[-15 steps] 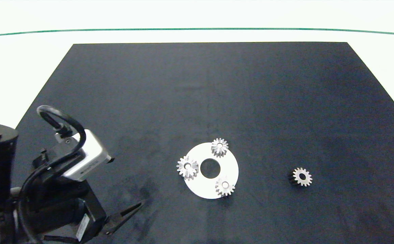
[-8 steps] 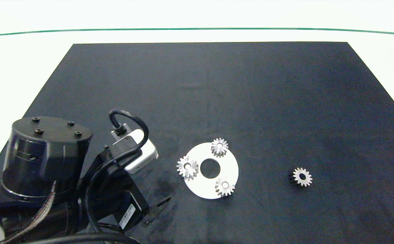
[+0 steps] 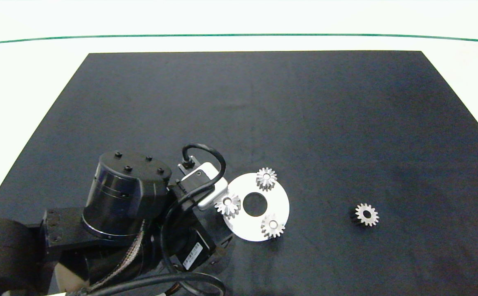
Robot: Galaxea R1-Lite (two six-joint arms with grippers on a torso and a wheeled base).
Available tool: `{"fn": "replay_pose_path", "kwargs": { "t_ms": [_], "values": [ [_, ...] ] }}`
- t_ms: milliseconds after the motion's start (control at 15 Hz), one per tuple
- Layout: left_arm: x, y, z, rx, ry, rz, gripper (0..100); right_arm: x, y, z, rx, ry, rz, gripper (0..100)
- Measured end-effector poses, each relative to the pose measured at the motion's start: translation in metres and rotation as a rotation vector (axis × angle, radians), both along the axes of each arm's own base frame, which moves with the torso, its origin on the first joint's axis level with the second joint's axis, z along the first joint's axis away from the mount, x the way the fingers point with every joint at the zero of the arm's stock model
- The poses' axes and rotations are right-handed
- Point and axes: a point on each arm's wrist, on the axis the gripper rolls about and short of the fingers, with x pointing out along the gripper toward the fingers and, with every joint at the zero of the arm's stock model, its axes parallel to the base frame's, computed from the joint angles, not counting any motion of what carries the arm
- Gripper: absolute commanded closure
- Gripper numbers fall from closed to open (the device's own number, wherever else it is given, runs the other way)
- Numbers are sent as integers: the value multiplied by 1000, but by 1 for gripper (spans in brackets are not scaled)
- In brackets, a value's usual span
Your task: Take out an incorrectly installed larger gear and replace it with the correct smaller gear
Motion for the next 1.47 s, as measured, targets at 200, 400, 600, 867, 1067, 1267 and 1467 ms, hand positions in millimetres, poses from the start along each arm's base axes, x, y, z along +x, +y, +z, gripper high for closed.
{"fn": "replay_pose_path", "kwargs": {
  "t_ms": [200, 400, 600, 867, 1067, 1267, 1467],
  "values": [
    [8, -9, -3, 9, 8, -1, 0, 0, 0, 0, 0, -1, 1, 0],
    [16, -17, -5, 9, 12, 3, 0, -1, 0, 0, 0, -2, 2, 0],
    [23, -23, -7, 16, 15, 13, 0, -1, 0, 0, 0, -3, 2, 0],
    [30, -29, -12, 25, 22, 17, 0, -2, 0, 0, 1, -5, 2, 0],
    [33, -32, -13, 27, 25, 19, 1, -2, 0, 0, 1, -6, 2, 0],
    [35, -33, -13, 28, 26, 23, 7, -2, 0, 0, 1, -7, 2, 0],
    [36, -34, -11, 26, 24, 23, 13, -2, 0, 0, 1, -7, 2, 0]
  ]
}}
